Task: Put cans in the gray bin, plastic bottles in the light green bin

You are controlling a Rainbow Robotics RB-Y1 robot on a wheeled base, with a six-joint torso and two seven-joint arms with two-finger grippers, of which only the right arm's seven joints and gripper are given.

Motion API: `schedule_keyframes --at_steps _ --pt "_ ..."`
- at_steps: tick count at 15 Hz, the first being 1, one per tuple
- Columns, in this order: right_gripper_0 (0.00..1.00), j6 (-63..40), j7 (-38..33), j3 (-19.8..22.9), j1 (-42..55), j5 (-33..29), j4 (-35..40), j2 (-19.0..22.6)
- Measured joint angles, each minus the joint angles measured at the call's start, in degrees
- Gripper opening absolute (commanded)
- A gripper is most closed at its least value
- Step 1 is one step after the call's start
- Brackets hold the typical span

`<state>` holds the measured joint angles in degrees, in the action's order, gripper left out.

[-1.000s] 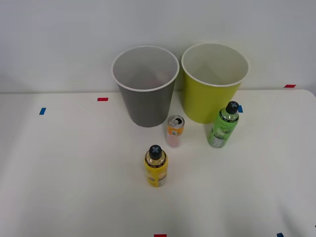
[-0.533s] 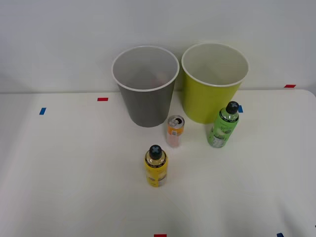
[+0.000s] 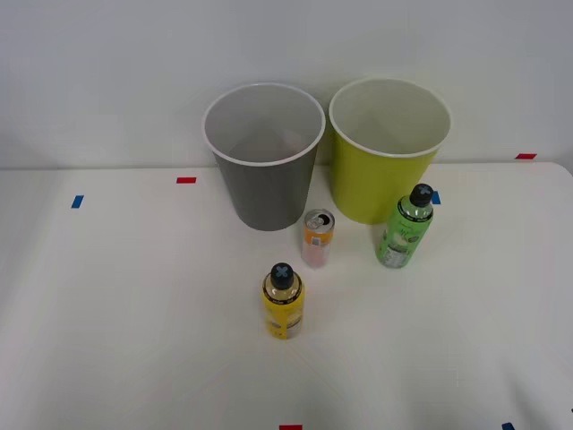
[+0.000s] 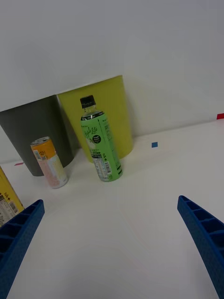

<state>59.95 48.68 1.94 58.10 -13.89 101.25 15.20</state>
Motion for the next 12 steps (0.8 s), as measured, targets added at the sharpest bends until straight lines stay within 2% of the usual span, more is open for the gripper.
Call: schedule_keyframes --at_steps 12 --pt "0.99 0.0 0.0 0.0 0.0 0.0 0.0 0.0"
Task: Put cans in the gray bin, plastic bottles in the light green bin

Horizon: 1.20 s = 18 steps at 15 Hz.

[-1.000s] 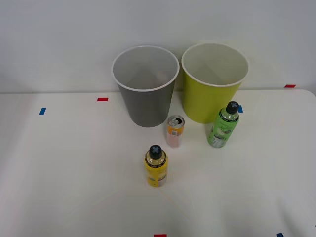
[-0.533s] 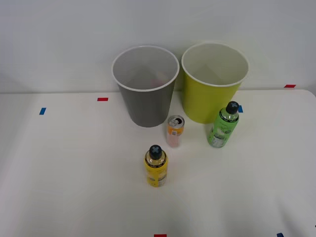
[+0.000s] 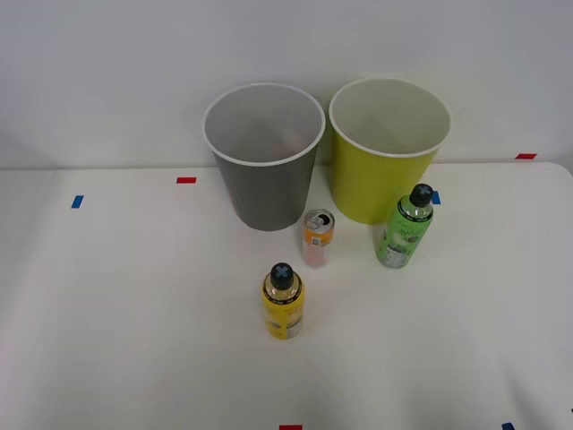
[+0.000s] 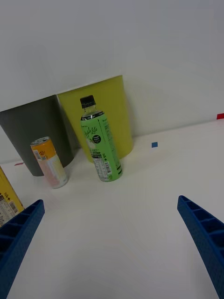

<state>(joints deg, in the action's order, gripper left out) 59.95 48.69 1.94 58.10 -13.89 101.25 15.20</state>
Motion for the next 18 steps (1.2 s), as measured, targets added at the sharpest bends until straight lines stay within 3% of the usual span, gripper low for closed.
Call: schedule_keyframes --at_steps 18 --pt "0.99 0.0 0.0 0.0 0.0 0.0 0.0 0.0"
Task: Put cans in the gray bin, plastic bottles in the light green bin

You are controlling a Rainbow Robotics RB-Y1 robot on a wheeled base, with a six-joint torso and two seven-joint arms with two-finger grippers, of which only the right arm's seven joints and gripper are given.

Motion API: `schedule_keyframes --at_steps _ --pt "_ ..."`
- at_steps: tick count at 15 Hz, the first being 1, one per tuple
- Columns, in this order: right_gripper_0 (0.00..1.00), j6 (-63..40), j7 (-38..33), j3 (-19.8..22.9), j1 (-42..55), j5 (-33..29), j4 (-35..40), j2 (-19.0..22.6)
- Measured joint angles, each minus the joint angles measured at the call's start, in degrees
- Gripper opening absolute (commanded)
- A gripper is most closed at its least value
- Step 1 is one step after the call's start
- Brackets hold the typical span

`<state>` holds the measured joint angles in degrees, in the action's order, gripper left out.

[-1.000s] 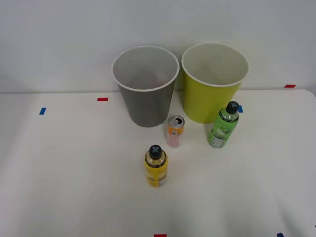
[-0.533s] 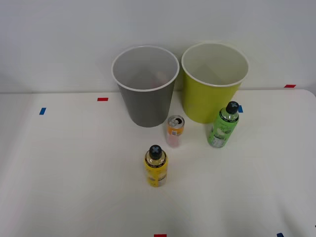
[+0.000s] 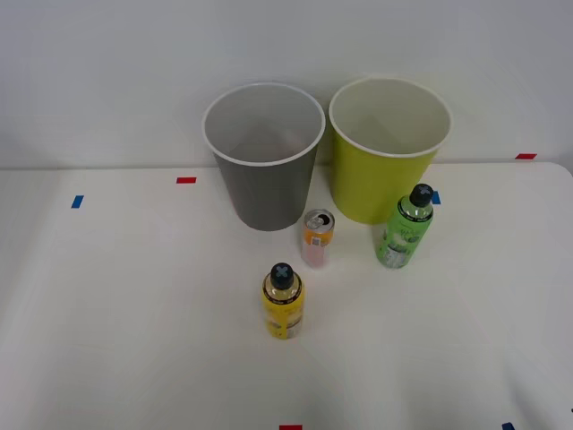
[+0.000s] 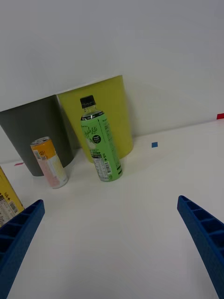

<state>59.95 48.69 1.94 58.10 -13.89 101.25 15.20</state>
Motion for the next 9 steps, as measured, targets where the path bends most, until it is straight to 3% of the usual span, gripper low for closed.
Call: schedule_keyframes --at_steps 9 --pt "0.99 0.0 0.0 0.0 0.0 0.0 0.0 0.0"
